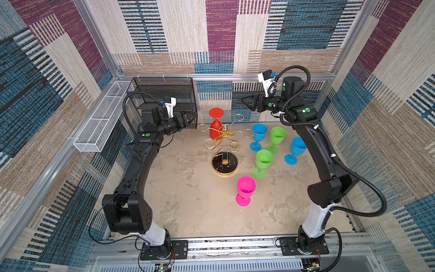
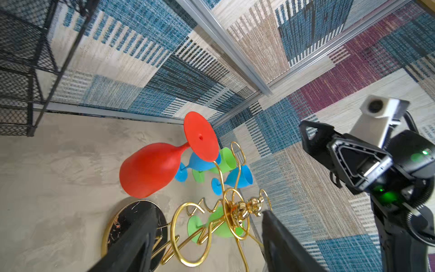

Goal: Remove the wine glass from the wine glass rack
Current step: 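Move the left gripper to the red glass foot while the right gripper hovers nearby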

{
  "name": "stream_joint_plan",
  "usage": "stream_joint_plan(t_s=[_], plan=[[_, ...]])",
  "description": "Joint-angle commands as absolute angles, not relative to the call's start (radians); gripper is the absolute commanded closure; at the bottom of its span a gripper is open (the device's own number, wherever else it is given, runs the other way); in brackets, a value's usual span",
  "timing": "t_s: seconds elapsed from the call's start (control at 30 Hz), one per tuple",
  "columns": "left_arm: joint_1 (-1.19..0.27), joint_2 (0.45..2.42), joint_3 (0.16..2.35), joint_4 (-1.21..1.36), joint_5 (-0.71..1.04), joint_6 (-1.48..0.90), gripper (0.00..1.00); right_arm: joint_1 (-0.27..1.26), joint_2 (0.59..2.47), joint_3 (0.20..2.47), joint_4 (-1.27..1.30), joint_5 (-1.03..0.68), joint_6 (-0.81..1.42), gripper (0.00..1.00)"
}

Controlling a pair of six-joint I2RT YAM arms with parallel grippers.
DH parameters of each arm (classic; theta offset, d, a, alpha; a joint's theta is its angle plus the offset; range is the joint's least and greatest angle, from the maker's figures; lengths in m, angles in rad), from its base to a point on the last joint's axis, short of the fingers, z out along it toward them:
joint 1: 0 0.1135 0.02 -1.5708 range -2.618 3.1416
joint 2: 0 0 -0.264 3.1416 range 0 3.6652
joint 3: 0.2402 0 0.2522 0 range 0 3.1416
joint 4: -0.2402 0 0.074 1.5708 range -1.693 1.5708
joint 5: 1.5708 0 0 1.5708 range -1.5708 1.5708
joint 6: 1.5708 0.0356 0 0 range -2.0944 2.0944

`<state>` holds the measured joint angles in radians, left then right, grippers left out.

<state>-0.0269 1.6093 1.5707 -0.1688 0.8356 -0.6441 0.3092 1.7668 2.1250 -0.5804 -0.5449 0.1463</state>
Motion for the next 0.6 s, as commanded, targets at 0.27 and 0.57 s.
stream_joint_plan(t_s=[0.27,0.57], plan=[[-0.101,1.82,1.812,-0.311,0.87,-0.619,0.31,0.322,1.332,1.715,-0.429,-0.288,0.14,0.09],[-0.134,1.912,1.92,-0.368,0.852,-0.603,0.36,0.322,1.142,1.499,-0.45,-0.256,0.193,0.0]])
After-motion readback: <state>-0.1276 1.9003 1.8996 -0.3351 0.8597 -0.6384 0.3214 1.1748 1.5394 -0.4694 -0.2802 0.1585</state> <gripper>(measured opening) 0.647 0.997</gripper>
